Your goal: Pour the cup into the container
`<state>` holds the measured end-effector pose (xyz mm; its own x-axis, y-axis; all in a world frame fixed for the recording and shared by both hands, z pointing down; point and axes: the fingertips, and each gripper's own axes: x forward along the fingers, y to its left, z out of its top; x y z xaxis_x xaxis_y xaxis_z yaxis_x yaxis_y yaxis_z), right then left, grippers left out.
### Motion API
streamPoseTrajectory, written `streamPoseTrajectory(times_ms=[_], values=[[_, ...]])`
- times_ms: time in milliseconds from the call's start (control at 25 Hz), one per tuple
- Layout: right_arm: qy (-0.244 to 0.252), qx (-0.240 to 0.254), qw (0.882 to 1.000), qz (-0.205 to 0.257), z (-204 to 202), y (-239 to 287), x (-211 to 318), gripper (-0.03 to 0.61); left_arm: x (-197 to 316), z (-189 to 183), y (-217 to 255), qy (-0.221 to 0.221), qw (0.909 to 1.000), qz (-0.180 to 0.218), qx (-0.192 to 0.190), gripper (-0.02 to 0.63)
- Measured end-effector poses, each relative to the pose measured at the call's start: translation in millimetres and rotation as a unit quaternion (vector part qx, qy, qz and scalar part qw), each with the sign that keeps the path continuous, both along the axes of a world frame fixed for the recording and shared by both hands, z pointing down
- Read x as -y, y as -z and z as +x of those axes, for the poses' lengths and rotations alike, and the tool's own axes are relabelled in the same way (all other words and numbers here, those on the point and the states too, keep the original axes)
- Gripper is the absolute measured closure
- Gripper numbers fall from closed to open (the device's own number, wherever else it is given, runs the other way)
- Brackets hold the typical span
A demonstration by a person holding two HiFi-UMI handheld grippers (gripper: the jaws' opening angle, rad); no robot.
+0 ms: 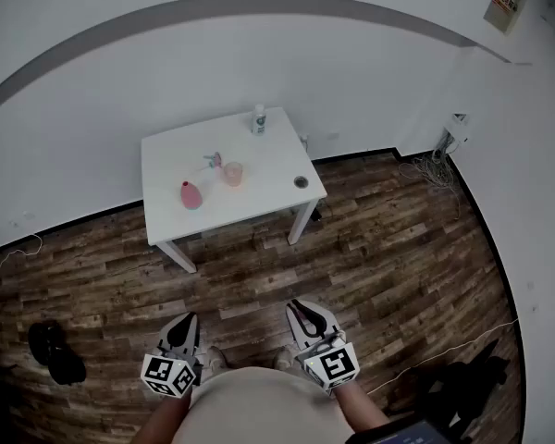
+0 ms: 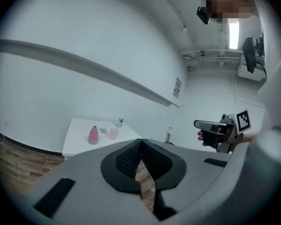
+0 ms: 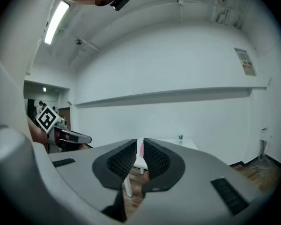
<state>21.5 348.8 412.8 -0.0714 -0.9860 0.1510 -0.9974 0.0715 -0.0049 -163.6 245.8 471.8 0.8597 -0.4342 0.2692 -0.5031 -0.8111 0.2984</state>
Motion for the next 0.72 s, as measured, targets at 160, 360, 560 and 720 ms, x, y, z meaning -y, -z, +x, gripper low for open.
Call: streamPoseTrajectory(times_ms=[160,360,560,720], values=[[0.018,0.016,1.0,0.006,6,4,-6,0.468,-7,12,8,-0.007,0.9998,0.009,-0.015,0.603],[0.016,0.025,0.999,0.014,23,5,-21,0.44,-15,27,12,-0.012,0.9997,0.015,-0.017,0.601],[0.011,0.027,0.999,0.018,44,6,-41,0.44,-25,39,10,-0.006,0.9997,0.019,-0.01,0.6],[0.015,0.026,0.999,0.019,63,6,-66,0.433,-41,51,7,-0.002,0.9998,0.018,-0.006,0.574]])
